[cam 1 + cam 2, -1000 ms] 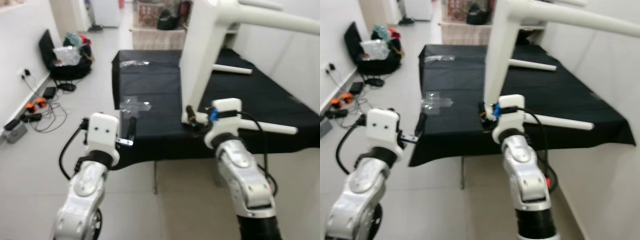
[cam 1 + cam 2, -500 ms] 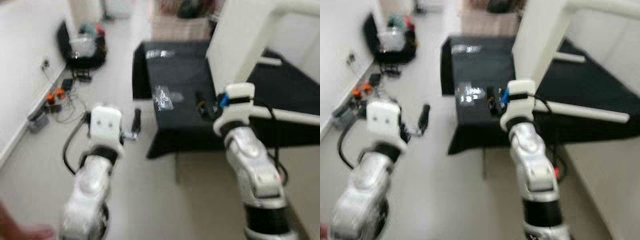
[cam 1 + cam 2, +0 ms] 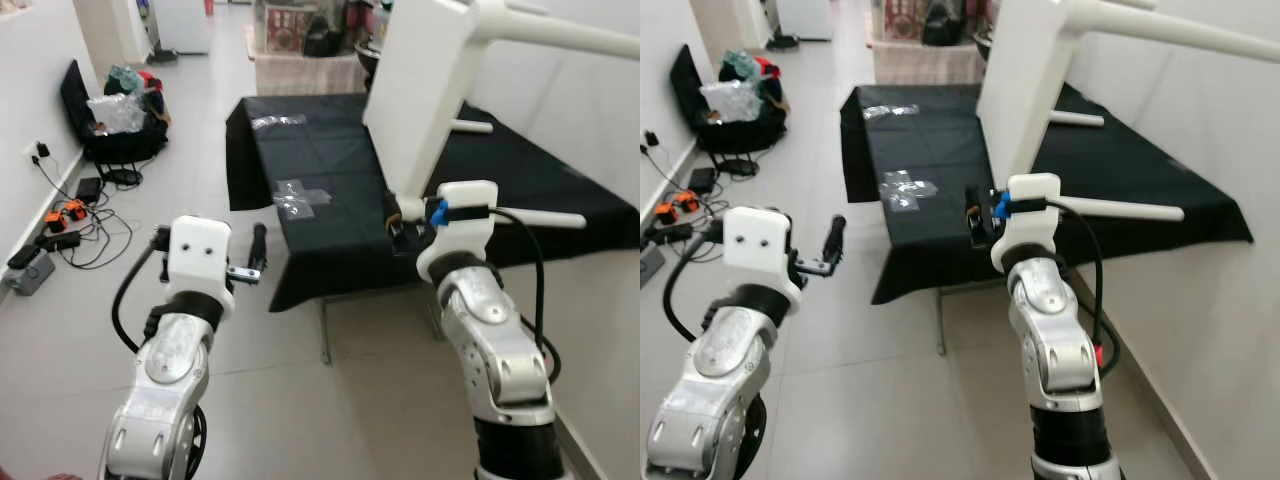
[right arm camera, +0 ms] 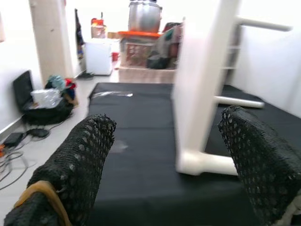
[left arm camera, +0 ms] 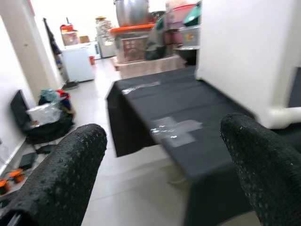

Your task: Building children table

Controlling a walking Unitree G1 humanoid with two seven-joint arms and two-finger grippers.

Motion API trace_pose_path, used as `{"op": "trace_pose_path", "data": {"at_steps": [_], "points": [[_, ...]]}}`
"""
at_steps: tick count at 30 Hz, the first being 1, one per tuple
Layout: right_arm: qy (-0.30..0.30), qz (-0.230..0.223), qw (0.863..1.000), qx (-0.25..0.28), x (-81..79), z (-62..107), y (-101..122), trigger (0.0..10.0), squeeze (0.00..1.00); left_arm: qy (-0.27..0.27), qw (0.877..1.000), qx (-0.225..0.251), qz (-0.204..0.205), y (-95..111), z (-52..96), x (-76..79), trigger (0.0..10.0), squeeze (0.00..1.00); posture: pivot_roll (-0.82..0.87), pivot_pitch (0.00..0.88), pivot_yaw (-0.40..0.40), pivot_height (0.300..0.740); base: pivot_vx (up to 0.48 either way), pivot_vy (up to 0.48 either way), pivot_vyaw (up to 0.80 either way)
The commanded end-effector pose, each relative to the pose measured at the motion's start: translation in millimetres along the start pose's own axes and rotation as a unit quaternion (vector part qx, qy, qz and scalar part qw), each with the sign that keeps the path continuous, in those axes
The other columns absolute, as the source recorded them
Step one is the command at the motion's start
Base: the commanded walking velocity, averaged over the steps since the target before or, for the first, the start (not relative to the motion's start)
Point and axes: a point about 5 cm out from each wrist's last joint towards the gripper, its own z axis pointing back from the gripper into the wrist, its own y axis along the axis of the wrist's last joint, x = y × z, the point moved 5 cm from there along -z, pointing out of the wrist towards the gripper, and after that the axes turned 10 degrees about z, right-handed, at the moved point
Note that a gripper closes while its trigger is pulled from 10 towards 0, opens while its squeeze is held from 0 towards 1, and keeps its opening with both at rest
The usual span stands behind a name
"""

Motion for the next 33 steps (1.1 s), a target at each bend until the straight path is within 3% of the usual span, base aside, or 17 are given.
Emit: {"op": "trace_pose_path", "data": {"at_steps": [1, 11, 14, 22, 33], "points": [[-0.002, -0.006, 1.0, -0.012, 1.6, -0.5, -4, 10.0, 0.0, -0.002, 1.0, -0.002, 0.006, 1, 0.3, 1.5, 10.0, 0.0, 0.05, 0.047, -0.061, 0.74, 0.0, 0.0, 0.0], [0.033, 0.0, 0.999, -0.004, -13.2, 3.6, -4, 10.0, 0.0, -0.001, 1.0, 0.005, -0.003, 3, 3.7, 3.0, 10.0, 0.0, 0.05, 0.045, -0.063, 0.74, 0.0, 0.0, 0.0], [0.036, 0.004, 0.999, 0.0, -14.6, 3.4, -2, 10.0, 0.0, -0.002, 1.0, 0.005, -0.002, 4, 3.6, 3.3, 10.0, 0.0, 0.05, 0.047, -0.067, 0.74, 0.0, 0.0, 0.8], [0.034, 0.001, 0.999, 0.003, -13.9, 1.3, 1, 10.0, 0.0, 0.001, 1.0, 0.008, -0.005, 6, 2.6, 2.5, 10.0, 0.0, 0.05, 0.048, -0.069, 0.74, 0.0, 0.0, 0.8], [-0.009, -0.019, 1.0, 0.013, 0.9, -6.5, 14, 10.0, 0.0, 0.0, 1.0, 0.022, -0.011, 12, -0.6, -0.1, 10.0, 0.0, 0.05, 0.05, -0.07, 0.74, 0.324, 0.0, 0.0]]}}
